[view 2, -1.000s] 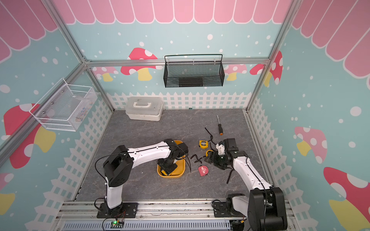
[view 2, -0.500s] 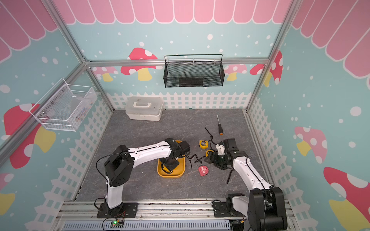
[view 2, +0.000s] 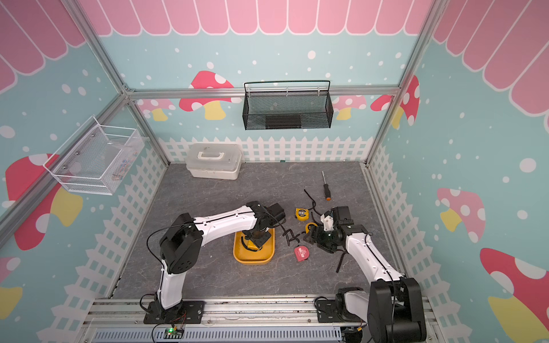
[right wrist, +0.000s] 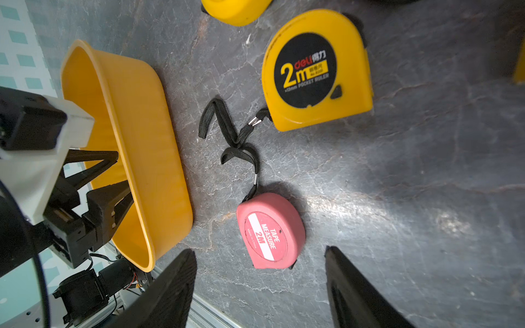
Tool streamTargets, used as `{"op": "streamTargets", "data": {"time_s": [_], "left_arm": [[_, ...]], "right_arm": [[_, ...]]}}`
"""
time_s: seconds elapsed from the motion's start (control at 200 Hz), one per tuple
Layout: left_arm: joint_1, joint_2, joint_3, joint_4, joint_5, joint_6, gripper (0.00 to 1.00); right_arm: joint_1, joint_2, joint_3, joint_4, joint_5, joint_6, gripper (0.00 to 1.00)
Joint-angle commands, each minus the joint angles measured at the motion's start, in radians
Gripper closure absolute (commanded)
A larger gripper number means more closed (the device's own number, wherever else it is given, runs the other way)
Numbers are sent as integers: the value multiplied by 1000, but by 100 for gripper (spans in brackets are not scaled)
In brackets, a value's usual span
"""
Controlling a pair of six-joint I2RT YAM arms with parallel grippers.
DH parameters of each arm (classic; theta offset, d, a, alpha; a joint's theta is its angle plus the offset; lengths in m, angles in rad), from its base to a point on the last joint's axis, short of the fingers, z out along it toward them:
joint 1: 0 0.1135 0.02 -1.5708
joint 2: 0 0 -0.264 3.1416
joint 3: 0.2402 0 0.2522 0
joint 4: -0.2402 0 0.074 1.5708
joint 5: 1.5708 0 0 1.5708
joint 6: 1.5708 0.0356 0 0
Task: Take the tape measure out of the storage box
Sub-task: Pick up the tape measure from the storage box.
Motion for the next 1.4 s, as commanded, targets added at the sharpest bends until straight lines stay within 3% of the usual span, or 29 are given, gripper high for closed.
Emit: {"op": "streamTargets", "data": {"time_s": [0.0,0.525,1.076,1.391], "left_arm": [[7,-39,-18,36,38,-29,40],[31,-61,-63,74,137,-67,35],[55,-118,-112,102,155,-96,34],[57,-149,-166,140,173,-189,34]], "right_arm": [[-6,-12,-14,0,2,-9,27],[-8,-13,-9,3,-2,-7,27],[-8,-11,-6,0,-4,-9,26],[-8,-5,-2,0,-9,-15,25]]}}
